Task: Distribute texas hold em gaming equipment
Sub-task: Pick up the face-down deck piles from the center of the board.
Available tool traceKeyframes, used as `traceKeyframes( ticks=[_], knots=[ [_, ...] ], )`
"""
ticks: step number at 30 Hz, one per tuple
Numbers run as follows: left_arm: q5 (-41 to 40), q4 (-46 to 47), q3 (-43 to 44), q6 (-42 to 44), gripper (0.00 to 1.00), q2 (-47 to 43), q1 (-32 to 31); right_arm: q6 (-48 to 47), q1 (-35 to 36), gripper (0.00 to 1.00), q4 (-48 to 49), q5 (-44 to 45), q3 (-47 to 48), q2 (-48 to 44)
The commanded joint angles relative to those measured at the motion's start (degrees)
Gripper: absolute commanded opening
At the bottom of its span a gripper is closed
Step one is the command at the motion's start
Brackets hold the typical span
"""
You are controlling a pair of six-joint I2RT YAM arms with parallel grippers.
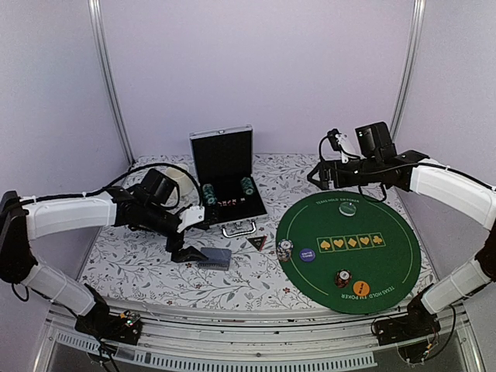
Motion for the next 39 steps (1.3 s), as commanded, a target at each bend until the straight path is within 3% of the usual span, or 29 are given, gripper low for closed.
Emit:
traceKeyframes(
  ticks=[1,13,22,39],
  knots=[
    [2.15,-0.25,-0.15,3.7,0.98,3.55,-0.22,-0.99,-0.39,0.99,-1.3,-0.75,1.43,1.31],
    [-5.57,8.66,-2.39,2.35,0.98,7.13,-1.93,-1.43,-0.36,0.99,-1.78,-2.3,1.16,3.38],
    [1.38,0.14,3.31,3.23,0.98,15.53,-1.37,-1.93,-0.36,0.99,-2.38,-2.62,1.53,5.15],
    [-1.19,-0.54,6.49,2.81,0.98,20.51,-1.37,-2.46,-0.43,0.99,-3.13,-3.62,1.22,4.32]
  ],
)
